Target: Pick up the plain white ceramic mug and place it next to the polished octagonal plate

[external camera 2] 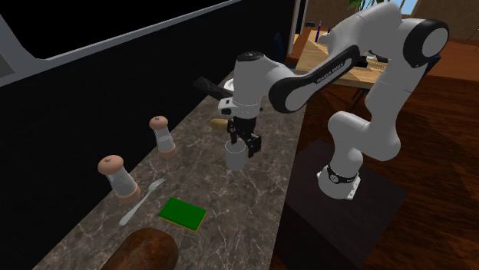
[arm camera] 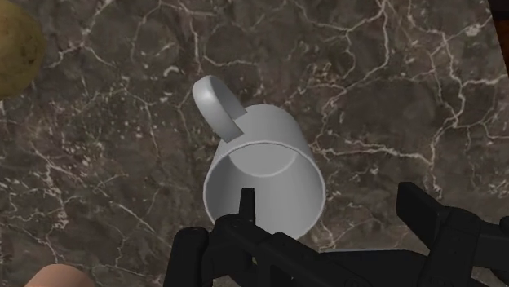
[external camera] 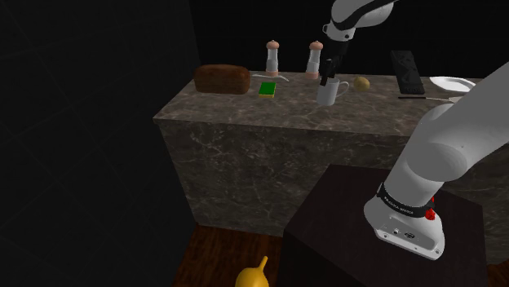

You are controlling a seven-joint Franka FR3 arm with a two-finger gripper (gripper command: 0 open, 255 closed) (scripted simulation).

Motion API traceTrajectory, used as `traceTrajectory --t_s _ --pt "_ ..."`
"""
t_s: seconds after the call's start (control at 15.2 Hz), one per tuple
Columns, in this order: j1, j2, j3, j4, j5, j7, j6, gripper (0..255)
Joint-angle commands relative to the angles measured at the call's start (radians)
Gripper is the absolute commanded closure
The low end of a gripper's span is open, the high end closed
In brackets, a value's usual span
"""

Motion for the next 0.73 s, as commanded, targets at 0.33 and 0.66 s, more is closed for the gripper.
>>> traceTrajectory --t_s 0.33,0.66 --pt "0.002 0.030 -0.015 -0.040 0.004 -0.007 0.070 0" --pt "0.002 0.030 -0.015 -0.040 0.004 -0.007 0.070 0"
